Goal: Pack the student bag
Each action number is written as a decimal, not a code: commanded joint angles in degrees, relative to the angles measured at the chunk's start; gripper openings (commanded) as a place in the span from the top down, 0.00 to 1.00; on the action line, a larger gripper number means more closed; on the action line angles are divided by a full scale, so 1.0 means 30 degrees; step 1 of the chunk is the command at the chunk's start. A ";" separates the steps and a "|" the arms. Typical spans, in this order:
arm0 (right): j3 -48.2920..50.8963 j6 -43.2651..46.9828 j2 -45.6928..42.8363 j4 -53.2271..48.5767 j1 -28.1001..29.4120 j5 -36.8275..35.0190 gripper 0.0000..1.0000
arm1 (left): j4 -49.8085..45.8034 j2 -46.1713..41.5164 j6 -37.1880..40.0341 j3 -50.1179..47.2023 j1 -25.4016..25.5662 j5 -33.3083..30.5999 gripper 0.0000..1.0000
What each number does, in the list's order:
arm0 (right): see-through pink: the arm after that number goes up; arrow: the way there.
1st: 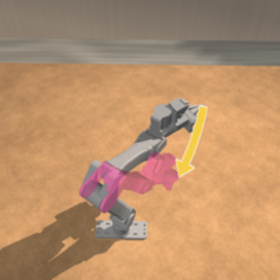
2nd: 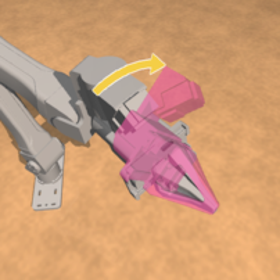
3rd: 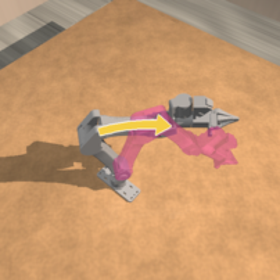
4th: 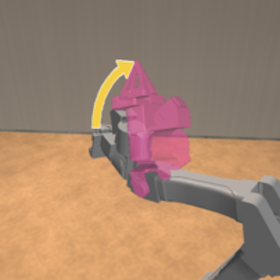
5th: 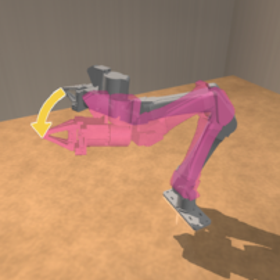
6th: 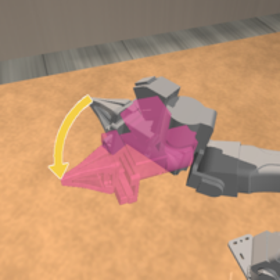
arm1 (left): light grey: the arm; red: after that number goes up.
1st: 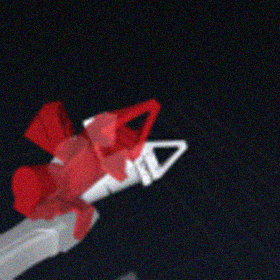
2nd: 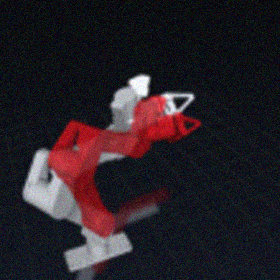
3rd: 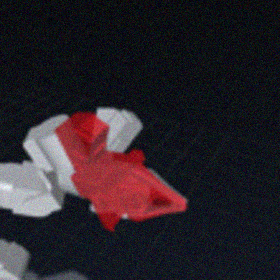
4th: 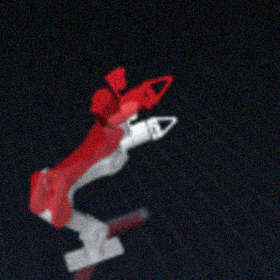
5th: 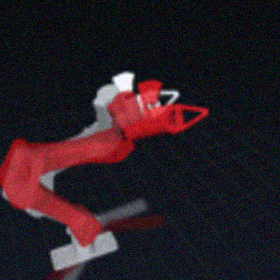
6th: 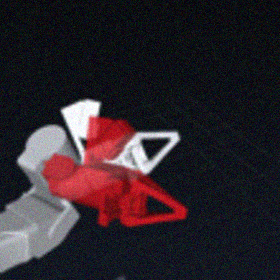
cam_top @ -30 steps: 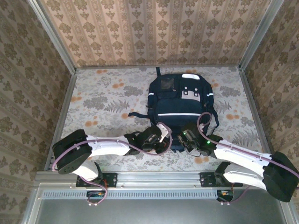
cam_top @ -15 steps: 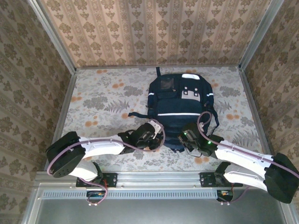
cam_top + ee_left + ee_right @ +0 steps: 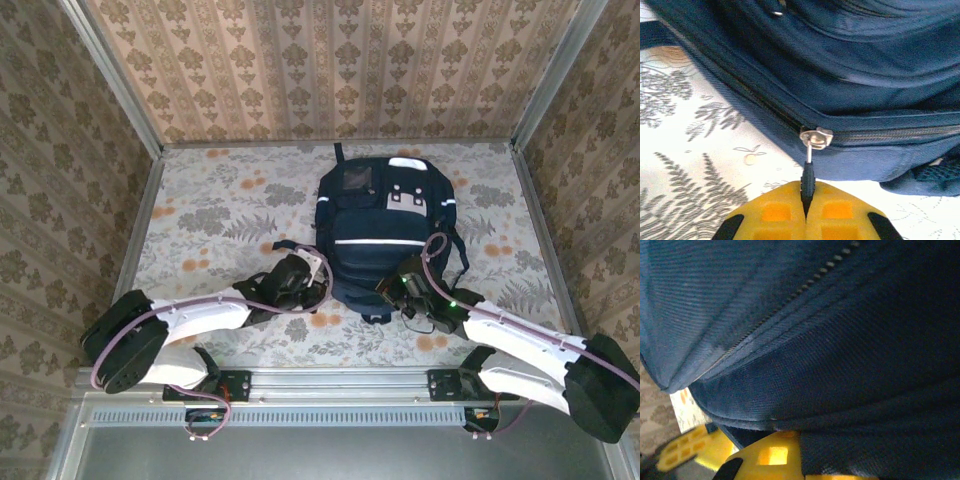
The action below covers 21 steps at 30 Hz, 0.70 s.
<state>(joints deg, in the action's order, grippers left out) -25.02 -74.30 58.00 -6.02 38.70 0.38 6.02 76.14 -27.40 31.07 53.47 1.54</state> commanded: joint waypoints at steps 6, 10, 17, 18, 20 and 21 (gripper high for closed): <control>-0.1630 0.5802 0.0896 -0.1793 -0.0944 0.2546 1.00 | -0.1730 -0.1288 -0.0082 -0.1201 -0.1177 -0.1267 1.00; -0.0937 0.5806 -0.0382 -0.2915 -0.1714 0.2111 1.00 | -0.1670 -0.1226 -0.0052 -0.1186 -0.1213 -0.1144 1.00; -0.0626 0.5995 -0.2799 -0.6257 -0.3253 0.0143 1.00 | -0.1160 -0.0506 -0.0138 -0.0741 -0.1228 -0.0514 1.00; -0.0641 0.6068 -0.3041 -0.6634 -0.3513 -0.0065 1.00 | -0.1004 -0.0266 -0.0204 -0.0599 -0.1189 -0.0202 1.00; -0.0656 0.6410 -0.3377 -0.6957 -0.3996 -0.0214 1.00 | -0.0610 0.0348 -0.0303 -0.0225 -0.1106 0.0413 1.00; -0.0696 0.6747 -0.3424 -0.7026 -0.4194 -0.0252 1.00 | -0.0502 0.0725 -0.0280 0.0036 -0.0916 0.0619 1.00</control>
<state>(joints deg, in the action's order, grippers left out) -27.53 -57.65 49.32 -20.84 28.36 6.26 6.87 76.23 -27.40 29.63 51.37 5.34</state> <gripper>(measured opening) 0.070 0.044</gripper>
